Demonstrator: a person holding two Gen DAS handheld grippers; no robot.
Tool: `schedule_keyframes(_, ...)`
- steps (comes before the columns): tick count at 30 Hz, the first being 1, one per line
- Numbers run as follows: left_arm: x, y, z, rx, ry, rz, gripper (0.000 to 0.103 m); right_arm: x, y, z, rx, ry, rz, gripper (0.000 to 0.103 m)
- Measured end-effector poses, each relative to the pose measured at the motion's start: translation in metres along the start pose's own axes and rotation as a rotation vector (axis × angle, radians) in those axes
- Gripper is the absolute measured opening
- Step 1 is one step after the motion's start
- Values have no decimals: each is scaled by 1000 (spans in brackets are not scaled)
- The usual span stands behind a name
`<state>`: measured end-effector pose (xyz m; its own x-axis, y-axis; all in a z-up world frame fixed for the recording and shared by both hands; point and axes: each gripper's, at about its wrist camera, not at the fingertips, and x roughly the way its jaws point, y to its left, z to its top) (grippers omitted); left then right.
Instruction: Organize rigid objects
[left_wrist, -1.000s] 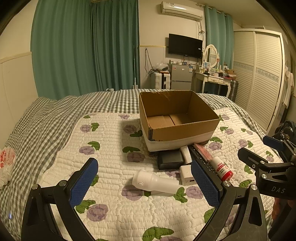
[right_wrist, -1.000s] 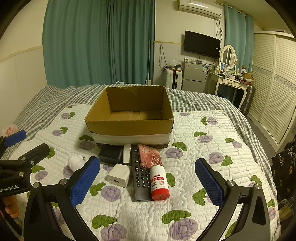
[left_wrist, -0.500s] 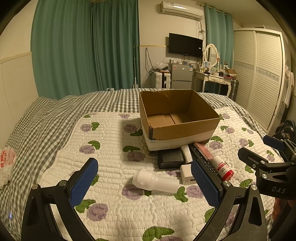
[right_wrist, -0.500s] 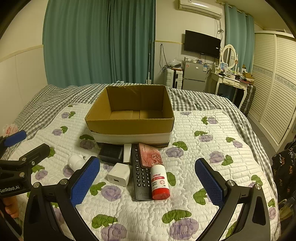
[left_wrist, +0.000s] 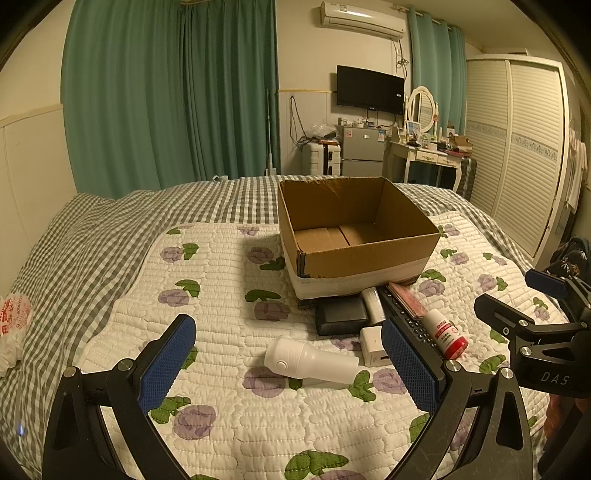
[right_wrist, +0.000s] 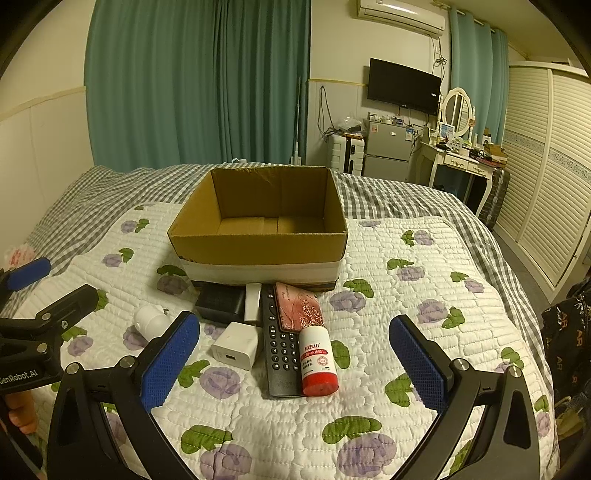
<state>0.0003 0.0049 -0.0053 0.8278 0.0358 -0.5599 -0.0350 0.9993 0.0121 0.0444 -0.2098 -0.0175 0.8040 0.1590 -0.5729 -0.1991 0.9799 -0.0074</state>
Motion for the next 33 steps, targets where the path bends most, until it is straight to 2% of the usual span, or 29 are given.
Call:
schedule_keyframes(27, 1, 0, -2, 3, 2, 2, 103, 2, -1, -2, -3, 10, 4, 103)
schedule_keyframes(33, 4, 4, -8, 3, 13, 9, 103, 8, -6, -5, -2, 40, -5, 96)
